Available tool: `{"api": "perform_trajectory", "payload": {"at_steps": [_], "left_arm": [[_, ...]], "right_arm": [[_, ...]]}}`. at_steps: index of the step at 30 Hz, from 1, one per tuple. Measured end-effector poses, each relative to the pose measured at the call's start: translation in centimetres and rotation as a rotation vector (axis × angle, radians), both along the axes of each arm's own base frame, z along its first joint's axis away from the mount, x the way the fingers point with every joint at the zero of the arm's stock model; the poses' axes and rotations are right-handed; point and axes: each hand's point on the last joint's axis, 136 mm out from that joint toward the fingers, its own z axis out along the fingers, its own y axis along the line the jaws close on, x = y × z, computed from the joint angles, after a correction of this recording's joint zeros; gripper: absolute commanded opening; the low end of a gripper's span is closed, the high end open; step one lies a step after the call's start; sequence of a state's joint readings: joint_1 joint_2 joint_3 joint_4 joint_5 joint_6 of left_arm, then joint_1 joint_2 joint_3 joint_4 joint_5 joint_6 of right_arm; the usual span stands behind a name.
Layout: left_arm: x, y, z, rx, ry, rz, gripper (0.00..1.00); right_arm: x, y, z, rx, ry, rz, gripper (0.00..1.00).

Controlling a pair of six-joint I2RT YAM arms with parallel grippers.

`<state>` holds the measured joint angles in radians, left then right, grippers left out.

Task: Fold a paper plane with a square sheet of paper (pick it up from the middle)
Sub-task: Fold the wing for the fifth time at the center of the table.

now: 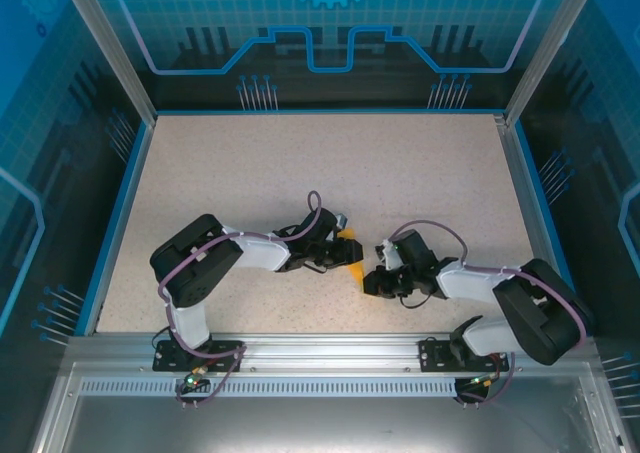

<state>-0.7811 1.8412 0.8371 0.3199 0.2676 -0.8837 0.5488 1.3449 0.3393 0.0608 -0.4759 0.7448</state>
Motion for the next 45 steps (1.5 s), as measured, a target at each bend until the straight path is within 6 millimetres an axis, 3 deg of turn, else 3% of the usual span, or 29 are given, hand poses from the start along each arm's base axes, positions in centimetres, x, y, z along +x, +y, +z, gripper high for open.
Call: {"api": "perform_trajectory", "payload": {"at_steps": [10, 21, 27, 33, 45], "left_arm": [[0.0, 0.0, 0.0, -0.001, 0.000, 0.000, 0.44], [0.0, -0.1, 0.0, -0.008, 0.013, -0.002, 0.45], [0.0, -0.1, 0.0, -0.010, 0.016, -0.003, 0.45], [0.1, -0.1, 0.0, -0.011, 0.019, 0.000, 0.45], [0.1, -0.2, 0.1, -0.009, 0.018, -0.007, 0.47]], "right_arm": [[-1.3, -0.9, 1.1, 0.011, 0.018, -0.016, 0.13], [1.8, 1.1, 4.4, 0.099, -0.048, -0.058, 0.14], [2.4, 1.6, 2.6, 0.096, 0.008, -0.083, 0.14], [3.5, 2.2, 2.1, 0.102, 0.018, -0.094, 0.14], [3.3, 1.3, -0.1, 0.070, 0.054, -0.097, 0.09]]}}
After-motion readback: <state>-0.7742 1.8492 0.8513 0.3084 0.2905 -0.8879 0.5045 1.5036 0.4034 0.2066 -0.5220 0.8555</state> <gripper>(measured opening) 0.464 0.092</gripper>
